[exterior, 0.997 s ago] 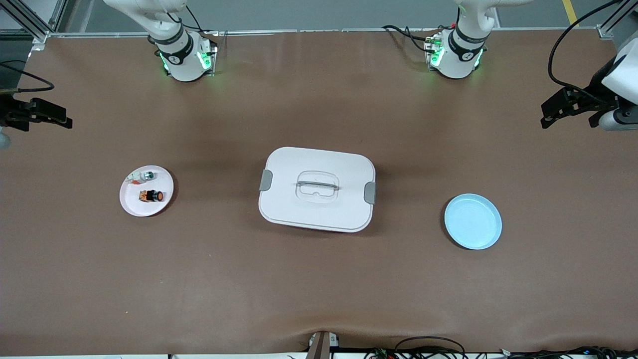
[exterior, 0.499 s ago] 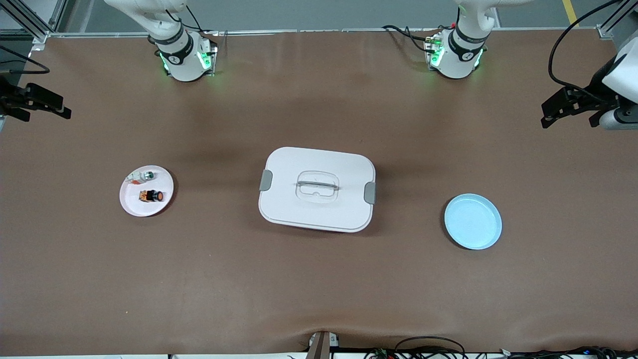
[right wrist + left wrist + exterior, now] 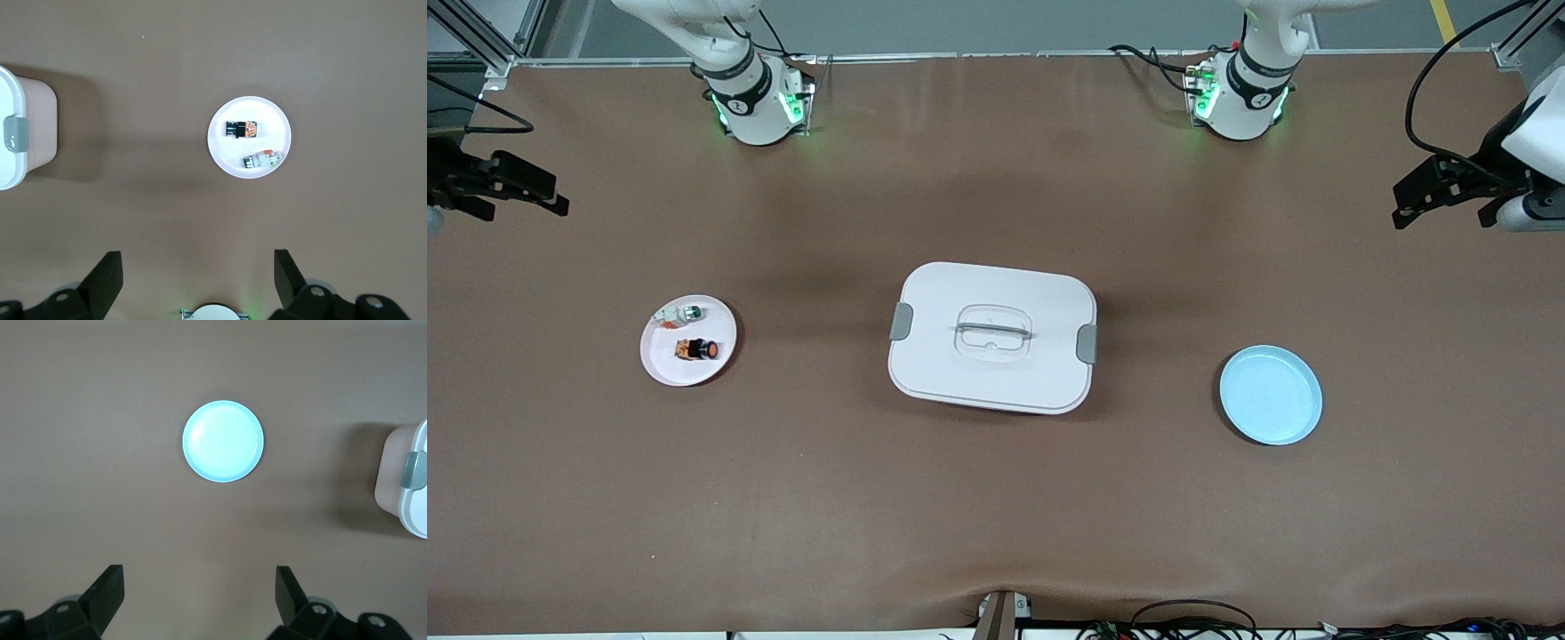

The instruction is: Transfer orange switch to right arm and place

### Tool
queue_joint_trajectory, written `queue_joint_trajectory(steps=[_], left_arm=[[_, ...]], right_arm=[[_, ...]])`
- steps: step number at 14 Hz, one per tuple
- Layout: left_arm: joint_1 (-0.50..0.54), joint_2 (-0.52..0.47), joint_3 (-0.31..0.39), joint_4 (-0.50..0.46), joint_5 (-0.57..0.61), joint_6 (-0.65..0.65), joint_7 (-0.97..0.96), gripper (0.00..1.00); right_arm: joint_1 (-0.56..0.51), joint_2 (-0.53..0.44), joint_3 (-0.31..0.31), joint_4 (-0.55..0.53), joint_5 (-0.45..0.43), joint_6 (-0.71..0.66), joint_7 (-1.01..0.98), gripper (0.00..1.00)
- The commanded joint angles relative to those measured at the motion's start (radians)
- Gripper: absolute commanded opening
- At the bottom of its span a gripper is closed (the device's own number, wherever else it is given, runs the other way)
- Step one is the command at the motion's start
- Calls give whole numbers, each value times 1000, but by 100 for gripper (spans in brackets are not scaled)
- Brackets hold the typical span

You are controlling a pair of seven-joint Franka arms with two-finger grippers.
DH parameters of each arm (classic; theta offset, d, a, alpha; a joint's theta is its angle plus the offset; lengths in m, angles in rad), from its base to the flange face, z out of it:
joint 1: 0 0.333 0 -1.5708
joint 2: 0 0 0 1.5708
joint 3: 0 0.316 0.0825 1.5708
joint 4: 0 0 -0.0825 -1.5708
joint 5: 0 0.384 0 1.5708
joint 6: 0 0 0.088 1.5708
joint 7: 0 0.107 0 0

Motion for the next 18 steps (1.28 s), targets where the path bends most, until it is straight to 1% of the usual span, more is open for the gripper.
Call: queue_joint_trajectory(steps=[1,7,10,14,18], left_arm=[[5,-21,-1,-16,-24,16,28,100],[5,-19,-1,-10,-26,18,28,100],[7,-19,5,-10,-69,19,28,100],[5,-18,5,-8,-69,19,28,100],[5,-15,6,-4,-58,19,28,100]], right_arm=[[5,-30,-3,-27,1,13,16,100],[0,-45,-8,-41,4,33,18,100],[-3,-94,-11,-105,4,98,19,100],[-7,-97,-8,-109,1,112,134,100],[-9,-97,-8,-109,-12,118,134,100]])
